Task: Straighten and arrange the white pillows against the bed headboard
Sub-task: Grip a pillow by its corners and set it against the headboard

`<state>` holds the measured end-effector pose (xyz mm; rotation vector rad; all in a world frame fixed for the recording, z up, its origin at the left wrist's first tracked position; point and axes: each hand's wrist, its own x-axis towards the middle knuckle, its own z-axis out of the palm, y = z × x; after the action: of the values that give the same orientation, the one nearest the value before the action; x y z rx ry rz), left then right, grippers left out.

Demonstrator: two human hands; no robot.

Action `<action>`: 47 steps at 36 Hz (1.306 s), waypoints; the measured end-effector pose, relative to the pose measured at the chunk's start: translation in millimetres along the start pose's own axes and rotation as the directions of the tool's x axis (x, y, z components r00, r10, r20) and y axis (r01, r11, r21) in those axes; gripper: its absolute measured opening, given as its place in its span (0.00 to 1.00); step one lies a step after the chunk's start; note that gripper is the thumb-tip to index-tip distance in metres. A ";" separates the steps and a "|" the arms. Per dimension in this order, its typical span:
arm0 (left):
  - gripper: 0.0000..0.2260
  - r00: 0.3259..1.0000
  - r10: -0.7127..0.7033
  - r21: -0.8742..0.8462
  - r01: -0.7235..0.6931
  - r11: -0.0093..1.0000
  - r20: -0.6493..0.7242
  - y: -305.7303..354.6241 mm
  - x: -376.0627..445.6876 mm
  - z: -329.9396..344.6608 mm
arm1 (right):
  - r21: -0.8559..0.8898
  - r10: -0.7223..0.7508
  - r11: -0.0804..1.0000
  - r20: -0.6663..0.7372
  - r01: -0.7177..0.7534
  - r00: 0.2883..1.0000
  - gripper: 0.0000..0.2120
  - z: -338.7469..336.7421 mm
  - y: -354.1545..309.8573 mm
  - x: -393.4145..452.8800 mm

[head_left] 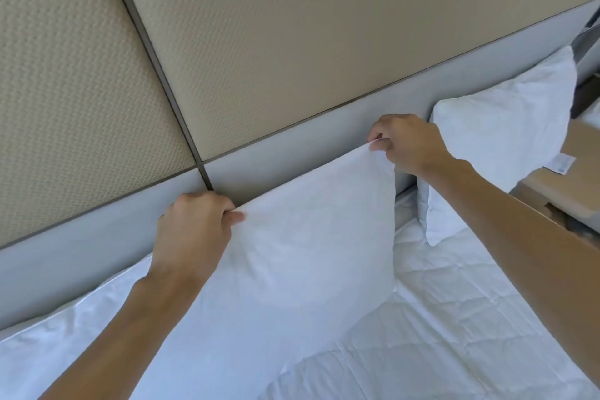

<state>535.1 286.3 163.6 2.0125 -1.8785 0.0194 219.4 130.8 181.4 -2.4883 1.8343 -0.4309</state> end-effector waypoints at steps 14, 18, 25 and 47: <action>0.14 0.989 0.077 0.255 -0.108 0.961 0.129 74.1 43.1 7.6 | 0.067 0.022 0.998 -0.019 -0.021 1.000 0.08 -5.5 31.2 5.6; 0.14 0.991 0.085 0.233 -0.107 0.966 0.103 73.0 49.6 3.2 | 0.165 0.051 0.986 -0.109 -0.032 0.993 0.07 4.1 30.7 3.7; 0.20 0.935 0.339 -0.177 -0.318 0.931 0.103 124.8 98.7 17.0 | 0.874 0.246 0.476 -0.027 -0.096 0.969 0.13 42.5 44.9 -23.0; 0.18 0.888 0.396 0.024 -0.412 0.911 0.233 228.2 175.9 70.5 | 0.863 0.252 0.306 0.334 -0.403 0.908 0.13 193.1 76.0 -113.6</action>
<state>316.0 91.0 206.7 1.6850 -2.4474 -0.0274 162.5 185.9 -41.6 -1.2637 1.3398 -0.9111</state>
